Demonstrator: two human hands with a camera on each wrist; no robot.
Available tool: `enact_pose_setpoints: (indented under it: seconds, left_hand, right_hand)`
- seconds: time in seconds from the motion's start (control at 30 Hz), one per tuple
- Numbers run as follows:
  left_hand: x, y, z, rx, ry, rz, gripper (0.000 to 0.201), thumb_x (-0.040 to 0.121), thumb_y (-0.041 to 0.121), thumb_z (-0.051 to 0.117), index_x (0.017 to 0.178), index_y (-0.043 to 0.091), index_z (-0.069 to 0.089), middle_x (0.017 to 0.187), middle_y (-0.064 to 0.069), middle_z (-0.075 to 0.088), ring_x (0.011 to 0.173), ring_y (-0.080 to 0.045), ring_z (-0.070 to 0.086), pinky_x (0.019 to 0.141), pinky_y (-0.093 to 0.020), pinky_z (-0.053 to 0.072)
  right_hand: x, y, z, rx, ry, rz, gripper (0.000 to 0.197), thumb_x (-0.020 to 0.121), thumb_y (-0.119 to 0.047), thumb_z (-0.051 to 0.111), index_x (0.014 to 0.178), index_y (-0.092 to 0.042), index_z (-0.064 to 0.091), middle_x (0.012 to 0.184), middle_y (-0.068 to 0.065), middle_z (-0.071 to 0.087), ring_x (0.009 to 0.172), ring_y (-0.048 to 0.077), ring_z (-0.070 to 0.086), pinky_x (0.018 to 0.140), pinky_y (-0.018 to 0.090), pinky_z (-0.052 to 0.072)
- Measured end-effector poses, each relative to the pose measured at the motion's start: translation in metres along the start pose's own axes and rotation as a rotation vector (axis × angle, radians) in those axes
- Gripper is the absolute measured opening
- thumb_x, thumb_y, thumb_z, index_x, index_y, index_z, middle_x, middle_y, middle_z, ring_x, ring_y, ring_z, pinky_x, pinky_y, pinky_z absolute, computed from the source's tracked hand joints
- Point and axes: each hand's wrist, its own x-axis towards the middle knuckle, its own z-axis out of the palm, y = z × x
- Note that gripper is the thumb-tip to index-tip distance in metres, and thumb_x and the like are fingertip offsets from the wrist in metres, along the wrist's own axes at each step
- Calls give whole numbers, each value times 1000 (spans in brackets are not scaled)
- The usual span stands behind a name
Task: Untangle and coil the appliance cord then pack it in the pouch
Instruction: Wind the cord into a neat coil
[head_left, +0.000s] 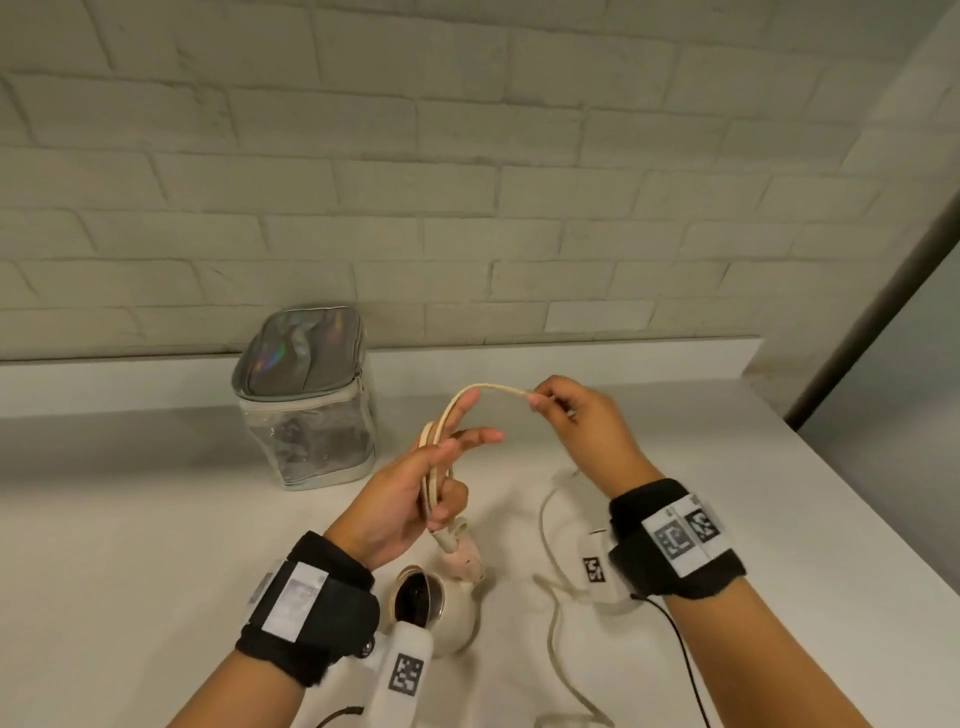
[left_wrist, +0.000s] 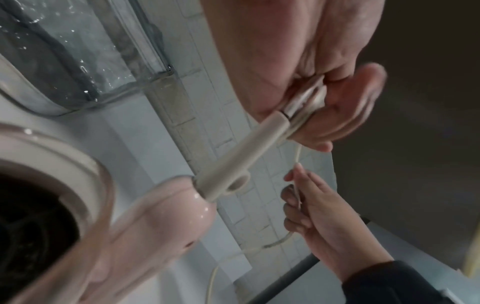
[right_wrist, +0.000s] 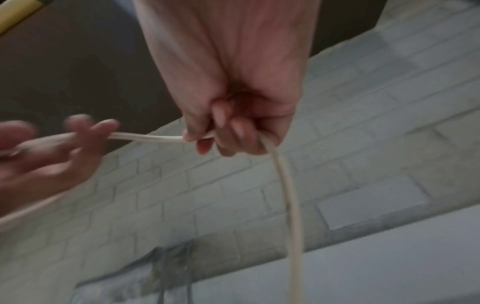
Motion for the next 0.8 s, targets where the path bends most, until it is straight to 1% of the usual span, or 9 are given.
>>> enact_pose_setpoints:
  seconds: [0.17, 0.23, 0.3, 0.37, 0.43, 0.5, 0.57, 0.7, 0.8]
  left_hand:
    - [8, -1, 7, -59, 13, 36, 43, 94, 37, 27, 131, 58, 25, 131, 0, 55, 53, -17, 64, 53, -26, 55]
    - [14, 0, 4, -89, 70, 92, 44, 94, 35, 24, 132, 58, 20, 133, 3, 52, 66, -21, 71, 63, -29, 59]
    - [20, 2, -5, -87, 134, 127, 44, 96, 36, 21, 135, 55, 16, 134, 5, 49, 79, -27, 72, 69, -31, 59]
    - [24, 2, -17, -113, 186, 130, 44, 96, 38, 21, 137, 52, 14, 137, 4, 46, 95, -35, 68, 77, -34, 58]
    - [27, 3, -25, -146, 224, 133, 45, 95, 38, 22, 138, 49, 16, 140, 1, 44, 102, -38, 64, 84, -37, 57]
    - [30, 3, -29, -111, 267, 144, 44, 96, 37, 20, 139, 43, 18, 134, -1, 50, 97, -32, 67, 85, -35, 55]
    - [32, 3, -32, -14, 318, 160, 42, 97, 34, 17, 139, 37, 21, 123, -3, 57, 85, -24, 71, 79, -29, 56]
    - [28, 0, -38, 293, 385, 157, 45, 96, 38, 21, 131, 17, 41, 111, -13, 67, 83, -20, 72, 76, -26, 55]
    - [30, -3, -28, 540, 379, 150, 44, 97, 36, 21, 116, 11, 54, 67, -5, 72, 67, -19, 69, 66, -29, 50]
  right_hand:
    - [-23, -13, 36, -408, -324, -152, 23, 95, -29, 38, 103, -21, 58, 99, 11, 67, 92, 32, 61, 74, 36, 47]
    - [-35, -16, 49, -407, -463, -189, 26, 96, -25, 39, 111, -18, 58, 107, 15, 66, 98, 35, 60, 78, 36, 44]
    - [-46, -15, 55, -234, -582, -118, 31, 96, -22, 41, 126, -22, 52, 119, 12, 64, 104, 27, 59, 88, 32, 43]
    - [-52, -12, 50, 15, -588, 2, 27, 94, -22, 47, 119, -19, 57, 104, 2, 68, 89, 13, 59, 84, 27, 43]
    - [-54, -7, 39, 140, -526, 77, 15, 91, -25, 54, 96, -16, 65, 74, -8, 59, 68, 6, 50, 72, 25, 40]
    - [-56, -3, 29, 82, -508, 58, 13, 90, -30, 55, 85, -21, 63, 64, -10, 50, 61, 7, 44, 65, 25, 38]
    - [-59, 0, 21, -93, -522, -49, 15, 91, -35, 51, 87, -24, 61, 62, -10, 49, 58, 6, 43, 61, 23, 36]
    - [-59, 4, 5, -110, -496, -199, 18, 91, -34, 50, 93, -23, 64, 78, -7, 61, 73, 1, 44, 68, 14, 33]
    - [-51, 1, 0, -15, -413, -293, 26, 86, -45, 48, 91, -29, 67, 81, -12, 62, 76, 0, 41, 74, 13, 29]
